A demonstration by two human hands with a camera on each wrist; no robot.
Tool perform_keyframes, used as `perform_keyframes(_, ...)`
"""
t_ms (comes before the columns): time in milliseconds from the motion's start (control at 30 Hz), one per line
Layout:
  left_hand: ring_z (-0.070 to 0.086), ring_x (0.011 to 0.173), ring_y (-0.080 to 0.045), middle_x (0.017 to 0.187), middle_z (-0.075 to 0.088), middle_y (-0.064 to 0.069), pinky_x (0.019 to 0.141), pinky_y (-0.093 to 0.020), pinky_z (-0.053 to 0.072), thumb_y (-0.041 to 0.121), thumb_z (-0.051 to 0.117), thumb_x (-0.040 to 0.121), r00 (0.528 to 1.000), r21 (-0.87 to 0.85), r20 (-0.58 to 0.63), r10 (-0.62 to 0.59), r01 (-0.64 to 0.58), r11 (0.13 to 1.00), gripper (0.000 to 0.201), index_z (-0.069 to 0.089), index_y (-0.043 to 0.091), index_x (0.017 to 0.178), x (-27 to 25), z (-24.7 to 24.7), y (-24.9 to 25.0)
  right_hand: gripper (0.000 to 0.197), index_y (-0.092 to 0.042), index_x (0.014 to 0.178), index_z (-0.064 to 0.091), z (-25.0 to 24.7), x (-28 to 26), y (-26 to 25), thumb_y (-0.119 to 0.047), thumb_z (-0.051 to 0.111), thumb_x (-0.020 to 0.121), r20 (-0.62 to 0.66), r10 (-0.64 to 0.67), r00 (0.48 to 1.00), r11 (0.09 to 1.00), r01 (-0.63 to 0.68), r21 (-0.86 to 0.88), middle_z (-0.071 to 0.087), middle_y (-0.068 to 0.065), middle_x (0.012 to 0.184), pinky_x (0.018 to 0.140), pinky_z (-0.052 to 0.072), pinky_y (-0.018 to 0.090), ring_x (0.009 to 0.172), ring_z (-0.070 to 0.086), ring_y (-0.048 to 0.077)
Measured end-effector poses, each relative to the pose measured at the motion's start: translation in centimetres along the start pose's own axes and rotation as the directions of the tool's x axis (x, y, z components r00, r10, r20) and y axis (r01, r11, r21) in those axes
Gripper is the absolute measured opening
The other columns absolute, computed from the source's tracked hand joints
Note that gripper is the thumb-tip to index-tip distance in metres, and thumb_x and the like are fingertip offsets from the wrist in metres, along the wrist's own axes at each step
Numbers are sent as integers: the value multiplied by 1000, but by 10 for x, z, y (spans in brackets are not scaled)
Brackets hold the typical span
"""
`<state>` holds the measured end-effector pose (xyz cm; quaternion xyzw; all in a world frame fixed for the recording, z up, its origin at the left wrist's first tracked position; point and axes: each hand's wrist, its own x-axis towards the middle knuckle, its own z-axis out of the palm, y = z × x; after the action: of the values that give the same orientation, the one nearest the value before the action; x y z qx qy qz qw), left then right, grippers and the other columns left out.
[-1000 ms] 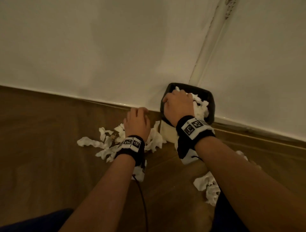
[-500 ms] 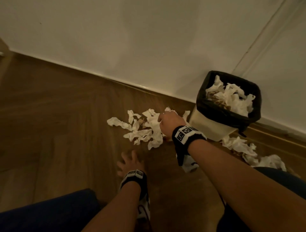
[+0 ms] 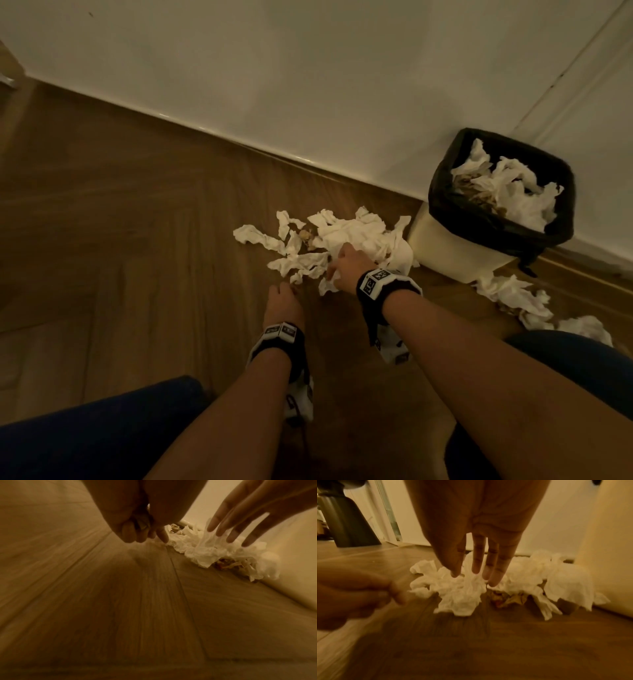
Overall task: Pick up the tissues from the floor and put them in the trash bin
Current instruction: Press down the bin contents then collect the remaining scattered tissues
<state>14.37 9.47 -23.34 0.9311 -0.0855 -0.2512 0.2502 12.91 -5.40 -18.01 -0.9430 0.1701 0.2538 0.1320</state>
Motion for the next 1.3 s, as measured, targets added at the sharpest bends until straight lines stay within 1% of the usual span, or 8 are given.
perform_keyframes(200,52,99,-27,122,43,-11,76,-32,43,10,36,96,998,-44,-55,4,-7,999,25,50,8,117,5,2,0,44,-15,135,49,23,5,-3,-26,57,92,211,52,976,999,-49,-22,33,11,147,107,35,38,130,38,33)
perform_keyframes(467,46,108,-29,121,41,-13,80,-34,42,14,51,89,979,-174,-183,-83,51,983,37,41,9,125,1,5,9,28,-12,115,66,-9,-5,12,-14,62,87,-75,104,992,952,-77,298,58,10,125,96,44,30,116,53,25)
perform_keyframes(567,53,80,-23,105,49,-8,62,-32,41,18,38,97,967,-325,-214,-140,64,943,21,41,15,118,3,-1,25,26,-7,112,68,-29,-15,20,-12,61,88,-177,158,971,903,-69,423,54,12,128,93,47,30,114,54,27)
perform_keyframes(667,48,86,-16,131,31,-10,77,-21,40,-2,49,89,983,-585,-114,-145,51,809,40,40,13,125,8,-9,48,28,-3,113,67,-51,-25,30,-15,59,89,-260,169,951,883,-29,469,52,14,134,91,42,24,119,52,26)
perform_keyframes(800,53,71,-15,78,55,2,71,-22,45,13,33,95,979,-732,-192,-70,-95,675,21,51,23,93,16,-32,89,25,-9,109,69,-83,-44,45,-20,63,87,-343,185,921,855,21,518,63,8,120,85,39,22,114,56,22)
perform_keyframes(1000,58,80,-12,95,62,2,73,-27,45,21,42,98,864,-314,-325,384,-482,818,10,49,24,103,12,-52,133,16,-8,98,72,-131,-80,68,-15,66,84,-564,270,780,757,190,625,70,9,100,73,40,16,95,61,18)
perform_keyframes(1167,47,95,-11,118,41,-4,88,-19,37,15,40,98,714,-195,-410,568,-677,710,24,57,12,115,-2,-59,183,15,-12,96,73,-174,-117,110,-18,66,84,-690,432,581,721,236,651,70,8,94,77,45,23,85,59,17)
perform_keyframes(1300,55,92,-1,96,43,34,70,-13,44,18,38,97,700,-289,-367,612,-711,640,20,53,19,110,-14,-48,231,15,-14,93,75,-187,-147,164,-20,65,84,-697,597,396,723,111,682,72,5,93,77,42,19,86,61,15)
